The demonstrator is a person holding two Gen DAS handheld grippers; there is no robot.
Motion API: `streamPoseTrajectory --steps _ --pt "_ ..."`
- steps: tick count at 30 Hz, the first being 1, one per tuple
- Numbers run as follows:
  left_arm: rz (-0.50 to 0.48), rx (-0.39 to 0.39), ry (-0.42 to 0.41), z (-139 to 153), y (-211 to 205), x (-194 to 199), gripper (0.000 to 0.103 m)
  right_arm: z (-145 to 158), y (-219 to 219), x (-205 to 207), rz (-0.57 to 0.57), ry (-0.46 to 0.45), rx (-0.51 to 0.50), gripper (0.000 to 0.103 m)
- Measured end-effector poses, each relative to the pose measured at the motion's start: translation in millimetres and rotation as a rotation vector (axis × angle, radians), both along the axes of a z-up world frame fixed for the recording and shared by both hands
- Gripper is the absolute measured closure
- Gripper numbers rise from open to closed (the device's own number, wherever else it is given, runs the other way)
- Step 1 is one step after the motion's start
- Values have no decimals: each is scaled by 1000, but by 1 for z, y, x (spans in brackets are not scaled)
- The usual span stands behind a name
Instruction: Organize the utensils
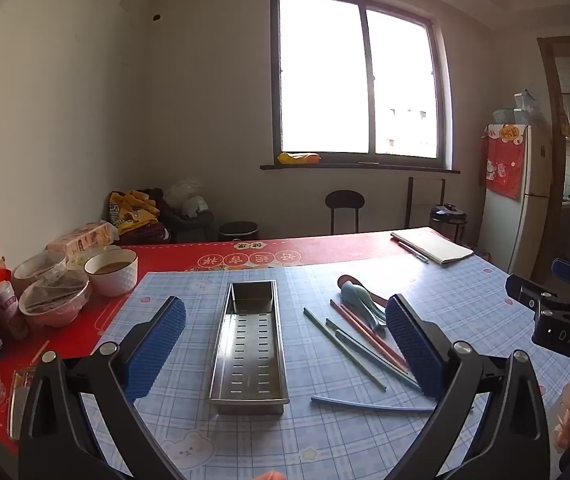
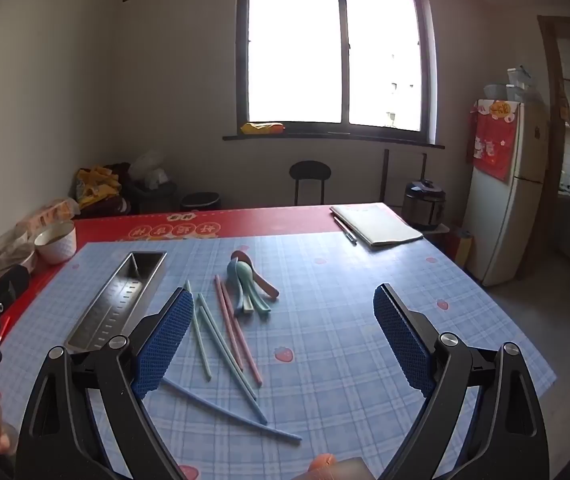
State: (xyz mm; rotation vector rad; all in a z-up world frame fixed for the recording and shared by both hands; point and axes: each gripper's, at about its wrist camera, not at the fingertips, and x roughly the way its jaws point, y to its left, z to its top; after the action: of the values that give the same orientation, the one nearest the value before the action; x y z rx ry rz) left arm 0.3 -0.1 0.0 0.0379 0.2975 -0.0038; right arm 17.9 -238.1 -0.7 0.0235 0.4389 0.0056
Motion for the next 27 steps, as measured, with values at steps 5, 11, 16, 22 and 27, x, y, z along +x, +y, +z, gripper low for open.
streamPoseTrajectory --steps 5,11,16,22,27 --pt "0 2 -2 -2 -1 0 5 -1 0 1 3 2 0 14" --pt "-4 2 5 -3 -1 1 5 -2 1 -1 -1 -4 -2 14" --pt "-1 4 4 -4 -3 0 5 -1 -1 8 -1 -4 -2 14" --pt "0 2 9 -4 -5 4 5 2 -2 3 -1 -3 -6 14" --pt "4 3 9 -5 -8 4 5 -4 1 4 -4 -4 -7 14"
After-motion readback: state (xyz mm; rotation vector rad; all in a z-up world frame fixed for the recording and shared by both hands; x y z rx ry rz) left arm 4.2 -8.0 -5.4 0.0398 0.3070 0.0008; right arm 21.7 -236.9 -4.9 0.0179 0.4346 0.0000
